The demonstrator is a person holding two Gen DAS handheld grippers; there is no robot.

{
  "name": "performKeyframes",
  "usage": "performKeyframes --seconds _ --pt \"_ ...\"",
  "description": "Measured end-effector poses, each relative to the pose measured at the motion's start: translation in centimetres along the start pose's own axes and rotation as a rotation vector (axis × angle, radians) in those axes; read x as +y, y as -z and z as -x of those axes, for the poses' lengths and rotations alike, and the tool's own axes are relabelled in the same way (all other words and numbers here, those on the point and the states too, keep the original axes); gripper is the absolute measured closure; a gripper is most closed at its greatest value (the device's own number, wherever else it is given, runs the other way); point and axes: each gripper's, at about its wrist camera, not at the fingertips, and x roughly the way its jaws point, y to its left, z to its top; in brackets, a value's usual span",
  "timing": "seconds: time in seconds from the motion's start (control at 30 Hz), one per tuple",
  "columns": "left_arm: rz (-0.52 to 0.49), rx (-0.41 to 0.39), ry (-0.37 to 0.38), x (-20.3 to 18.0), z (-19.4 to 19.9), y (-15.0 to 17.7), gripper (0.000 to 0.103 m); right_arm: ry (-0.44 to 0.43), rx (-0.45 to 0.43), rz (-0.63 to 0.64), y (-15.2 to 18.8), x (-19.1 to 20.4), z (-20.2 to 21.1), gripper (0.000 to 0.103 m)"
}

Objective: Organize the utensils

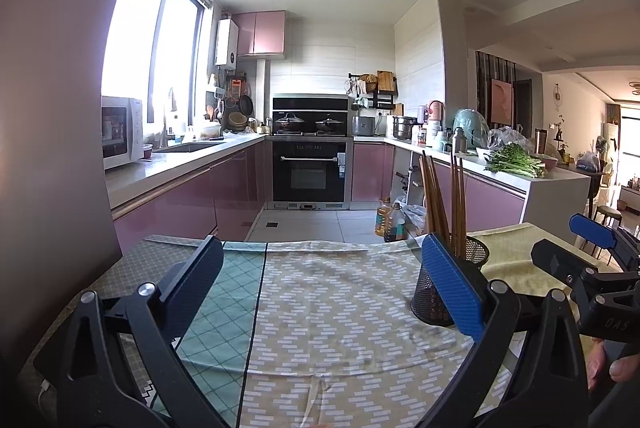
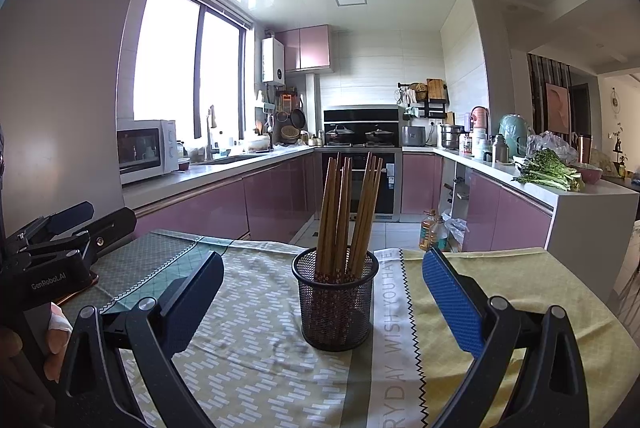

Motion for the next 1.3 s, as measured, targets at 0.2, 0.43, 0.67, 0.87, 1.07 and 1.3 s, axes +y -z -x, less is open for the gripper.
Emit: performKeyframes --seconds 0.2,0.43,0.67,0.87,1.07,1.3 --pt "0.002 0.004 0.000 0.05 0.16 0.03 0.006 -0.001 0.001 -0.002 0.02 -0.06 0.04 0.007" --pt "0.003 0.008 -0.001 0.08 0.36 0.17 0.006 0.000 0.002 -0.002 0.01 -0.08 0.05 0.007" --pt "0.003 0.009 -0.006 0.01 0.39 0.28 0.006 0.000 0.006 -0.005 0.03 -0.04 0.01 0.007" --pt "0.003 0.012 -0.005 0.01 0.38 0.24 0.006 -0.002 0.005 -0.005 0.09 0.03 0.05 0.007" --pt "0.004 0.012 -0.006 0.02 0.37 0.24 0.006 0.000 0.007 -0.005 0.09 0.02 0.03 0.007" --pt "0.003 0.013 -0.005 -0.01 0.32 0.24 0.006 0.000 0.006 -0.011 0.15 -0.14 0.12 0.007"
